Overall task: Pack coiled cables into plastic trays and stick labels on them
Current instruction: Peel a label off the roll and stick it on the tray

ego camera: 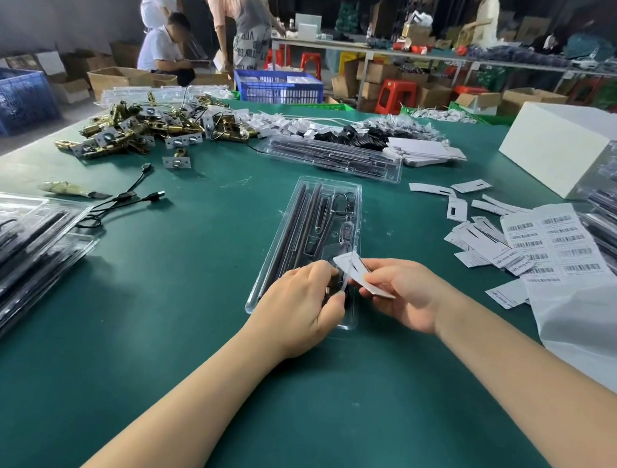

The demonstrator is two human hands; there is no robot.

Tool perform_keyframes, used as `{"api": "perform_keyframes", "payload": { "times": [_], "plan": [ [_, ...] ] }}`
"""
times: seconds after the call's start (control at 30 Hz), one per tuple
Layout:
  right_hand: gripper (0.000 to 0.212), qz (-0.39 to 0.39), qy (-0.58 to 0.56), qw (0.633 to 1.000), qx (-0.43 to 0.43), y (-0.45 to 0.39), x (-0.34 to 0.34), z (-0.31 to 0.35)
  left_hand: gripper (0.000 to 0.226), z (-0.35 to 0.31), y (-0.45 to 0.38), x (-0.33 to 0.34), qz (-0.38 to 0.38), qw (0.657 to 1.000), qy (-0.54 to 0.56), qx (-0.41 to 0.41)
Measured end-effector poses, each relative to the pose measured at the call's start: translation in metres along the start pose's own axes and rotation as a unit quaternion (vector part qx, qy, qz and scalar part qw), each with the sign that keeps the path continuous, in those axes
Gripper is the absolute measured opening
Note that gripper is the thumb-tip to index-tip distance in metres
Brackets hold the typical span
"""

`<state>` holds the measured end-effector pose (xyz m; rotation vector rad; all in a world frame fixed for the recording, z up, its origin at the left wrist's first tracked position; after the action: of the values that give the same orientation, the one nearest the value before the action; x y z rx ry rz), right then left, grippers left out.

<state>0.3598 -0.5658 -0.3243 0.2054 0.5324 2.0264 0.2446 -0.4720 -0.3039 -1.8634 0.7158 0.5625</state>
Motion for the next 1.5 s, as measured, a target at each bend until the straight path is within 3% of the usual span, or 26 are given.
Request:
{"api": "perform_keyframes", "payload": {
  "times": [0.23,0.43,0.5,0.73,0.93,1.2,1.5],
  "plan": [
    [0.033,-0.014,-0.015,0.999,0.028,-0.008,-0.004,-0.006,0.046,0.000,0.000,0.002,0.004,1.000,-0.007,0.011],
    [0.023,-0.006,0.033,0.999,-0.003,-0.008,0.001,0.005,0.053,-0.001,0.000,0.000,0.007,1.000,-0.010,0.015],
    [0.024,-0.011,0.000,1.000,-0.001,-0.009,0.003,0.007,0.046,0.001,0.000,0.000,0.007,1.000,-0.006,0.009],
    [0.021,0.027,-0.074,0.996,0.049,-0.007,0.008,0.004,0.052,-0.001,0.001,0.000,0.011,1.000,-0.007,0.008],
    [0.022,-0.019,-0.121,0.990,0.064,-0.008,0.014,-0.004,0.058,-0.001,0.000,0.001,0.021,1.000,-0.018,0.009],
    [0.008,0.031,-0.185,0.978,0.090,-0.002,0.022,-0.005,0.057,0.000,0.001,0.004,0.047,0.999,-0.023,0.006],
    [0.025,-0.014,-0.171,0.985,0.024,0.002,0.017,-0.009,0.060,-0.002,0.001,0.003,0.062,0.997,-0.041,0.020]
  ]
}}
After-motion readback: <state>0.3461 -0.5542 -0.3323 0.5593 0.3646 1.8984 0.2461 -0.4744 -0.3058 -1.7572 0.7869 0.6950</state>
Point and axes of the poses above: each hand's wrist, its own y-axis away from the middle knuckle, its own x-axis out of the palm, z = x × y, the point moved 6 cm from there along -y, towards the middle knuckle, and after that the axes turned 15 degrees about -z, right-handed, at the moved point
